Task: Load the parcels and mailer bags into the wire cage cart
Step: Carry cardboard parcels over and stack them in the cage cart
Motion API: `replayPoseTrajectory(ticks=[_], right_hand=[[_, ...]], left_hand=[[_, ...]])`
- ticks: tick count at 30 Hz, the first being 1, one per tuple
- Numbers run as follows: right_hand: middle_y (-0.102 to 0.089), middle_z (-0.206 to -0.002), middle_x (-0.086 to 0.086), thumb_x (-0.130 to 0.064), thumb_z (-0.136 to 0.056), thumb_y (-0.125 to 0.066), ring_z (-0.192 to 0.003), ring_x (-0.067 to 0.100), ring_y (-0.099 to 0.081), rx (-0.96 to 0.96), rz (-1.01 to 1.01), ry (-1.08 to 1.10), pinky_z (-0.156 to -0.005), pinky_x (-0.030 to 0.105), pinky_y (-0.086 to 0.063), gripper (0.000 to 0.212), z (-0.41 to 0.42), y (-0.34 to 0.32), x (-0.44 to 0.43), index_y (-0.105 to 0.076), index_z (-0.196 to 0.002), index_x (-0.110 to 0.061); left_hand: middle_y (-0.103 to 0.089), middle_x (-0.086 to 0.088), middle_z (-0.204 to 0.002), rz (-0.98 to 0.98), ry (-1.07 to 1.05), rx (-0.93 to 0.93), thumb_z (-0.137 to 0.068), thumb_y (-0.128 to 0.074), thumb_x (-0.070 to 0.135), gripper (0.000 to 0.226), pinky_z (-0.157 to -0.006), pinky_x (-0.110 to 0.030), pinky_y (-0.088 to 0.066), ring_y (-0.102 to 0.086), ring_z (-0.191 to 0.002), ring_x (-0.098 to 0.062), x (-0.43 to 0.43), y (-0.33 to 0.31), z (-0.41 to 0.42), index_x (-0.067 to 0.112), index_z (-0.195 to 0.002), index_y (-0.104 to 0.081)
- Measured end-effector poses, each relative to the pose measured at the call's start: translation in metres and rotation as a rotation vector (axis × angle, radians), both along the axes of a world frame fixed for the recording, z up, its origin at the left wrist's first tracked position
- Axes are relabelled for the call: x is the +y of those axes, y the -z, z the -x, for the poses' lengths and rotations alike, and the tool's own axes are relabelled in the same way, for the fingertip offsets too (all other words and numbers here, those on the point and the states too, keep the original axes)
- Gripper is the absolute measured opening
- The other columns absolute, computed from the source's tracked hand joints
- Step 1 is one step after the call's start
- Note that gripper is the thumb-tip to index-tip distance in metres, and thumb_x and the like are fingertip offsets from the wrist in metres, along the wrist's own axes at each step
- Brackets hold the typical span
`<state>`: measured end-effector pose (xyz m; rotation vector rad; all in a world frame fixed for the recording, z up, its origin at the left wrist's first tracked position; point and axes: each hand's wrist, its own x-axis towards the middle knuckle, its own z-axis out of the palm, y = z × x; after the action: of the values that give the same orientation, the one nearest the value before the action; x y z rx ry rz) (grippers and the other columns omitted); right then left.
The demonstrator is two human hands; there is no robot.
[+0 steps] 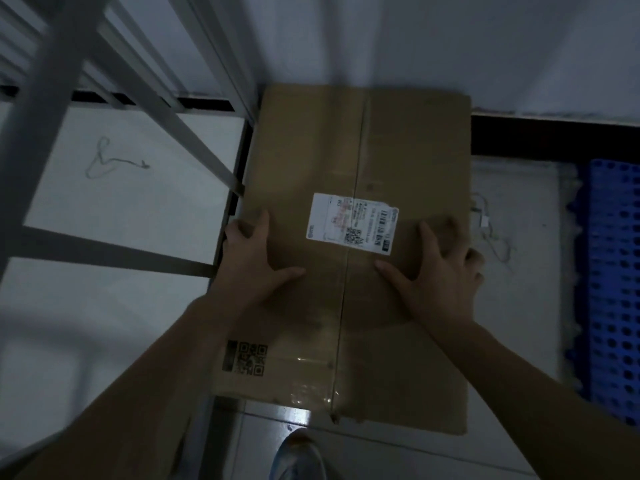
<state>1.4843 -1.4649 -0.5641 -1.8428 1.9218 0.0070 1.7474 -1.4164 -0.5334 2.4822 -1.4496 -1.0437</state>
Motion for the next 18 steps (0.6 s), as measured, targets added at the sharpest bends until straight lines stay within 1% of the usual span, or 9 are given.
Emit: replayPoseTrajectory(ticks=[5,8,10,11,12,14,15,16,18], right_hand=[[0.011,-0.161,0.008,-0.082,-0.080,-0.047,-0.134,0.054,-0.022,0.098,-0.082,-0.071,-0.103,0.063,-0.033,0.097,-0.011,-0.011,-0.003,-0.011,-0.156,-0.036],[0.019,-0.163,0.006,-0.076,-0.086,-0.047,-0.145,0.052,-0.005,0.154,-0.229,-0.132,-0.108,0.066,-0.026,0.092,-0.009,-0.025,-0.012,-0.002,-0.157,-0.039],[0.014,-0.165,0.001,-0.070,-0.091,-0.046,-0.149,0.045,0.004,0.151,-0.278,-0.205,-0.111,0.067,-0.019,0.081,-0.009,-0.043,-0.020,-0.005,-0.156,-0.042],[0.009,-0.166,0.000,-0.064,-0.094,-0.046,-0.150,0.042,0.003,0.144,-0.259,-0.240,-0.113,0.067,-0.016,0.074,-0.009,-0.054,-0.023,-0.009,-0.155,-0.044],[0.004,-0.166,-0.001,-0.058,-0.097,-0.045,-0.151,0.040,0.001,0.132,-0.230,-0.258,-0.114,0.066,-0.014,0.066,-0.008,-0.068,-0.025,-0.015,-0.154,-0.046],[-0.002,-0.167,-0.003,-0.048,-0.099,-0.046,-0.152,0.036,-0.001,0.098,-0.187,-0.261,-0.117,0.062,-0.015,0.056,-0.010,-0.096,-0.029,-0.028,-0.152,-0.043],[0.000,-0.167,-0.003,-0.047,-0.099,-0.048,-0.152,0.035,0.000,0.082,-0.181,-0.262,-0.117,0.061,-0.016,0.055,-0.011,-0.110,-0.029,-0.031,-0.151,-0.042],[0.006,-0.166,-0.005,-0.047,-0.098,-0.050,-0.152,0.034,0.003,0.061,-0.188,-0.262,-0.117,0.063,-0.016,0.056,-0.011,-0.126,-0.028,-0.031,-0.151,-0.042],[0.019,-0.164,-0.008,-0.047,-0.096,-0.056,-0.152,0.035,0.011,0.008,-0.209,-0.271,-0.115,0.066,-0.017,0.067,-0.006,-0.159,-0.029,-0.021,-0.153,-0.045]], left_hand=[[0.017,-0.020,-0.163,0.005,0.063,-0.080,-0.079,-0.075,0.054,0.115,-0.123,-0.048,-0.009,0.010,-0.152,-0.035,0.003,0.009,-0.003,0.024,-0.160,0.001],[0.014,-0.018,-0.164,0.017,0.100,-0.186,-0.085,-0.070,0.053,0.104,-0.122,-0.054,-0.011,0.012,-0.151,-0.036,0.005,0.006,0.007,0.018,-0.160,-0.007],[0.007,-0.018,-0.165,-0.011,0.116,-0.253,-0.090,-0.067,0.049,0.092,-0.121,-0.055,-0.018,0.004,-0.152,-0.037,0.010,-0.003,0.015,0.015,-0.158,-0.016],[0.002,-0.019,-0.165,-0.022,0.104,-0.263,-0.091,-0.067,0.046,0.086,-0.119,-0.055,-0.022,-0.003,-0.151,-0.038,0.011,-0.011,0.021,0.014,-0.156,-0.021],[-0.007,-0.020,-0.163,-0.031,0.078,-0.259,-0.090,-0.068,0.044,0.080,-0.117,-0.055,-0.027,-0.012,-0.149,-0.040,0.010,-0.020,0.027,0.013,-0.153,-0.028],[-0.032,-0.022,-0.151,-0.022,-0.007,-0.250,-0.088,-0.070,0.036,0.065,-0.109,-0.053,-0.037,-0.034,-0.137,-0.041,0.005,-0.048,0.038,0.009,-0.140,-0.043],[-0.039,-0.021,-0.145,-0.025,-0.052,-0.257,-0.088,-0.070,0.031,0.057,-0.103,-0.050,-0.041,-0.041,-0.130,-0.040,0.001,-0.066,0.042,0.009,-0.135,-0.047],[-0.040,-0.019,-0.143,-0.028,-0.078,-0.273,-0.088,-0.069,0.028,0.053,-0.098,-0.047,-0.042,-0.044,-0.127,-0.039,-0.002,-0.085,0.047,0.009,-0.134,-0.049],[-0.033,-0.016,-0.149,-0.015,-0.051,-0.297,-0.090,-0.064,0.021,0.057,-0.099,-0.045,-0.041,-0.039,-0.132,-0.035,-0.003,-0.125,0.057,0.012,-0.142,-0.043]])
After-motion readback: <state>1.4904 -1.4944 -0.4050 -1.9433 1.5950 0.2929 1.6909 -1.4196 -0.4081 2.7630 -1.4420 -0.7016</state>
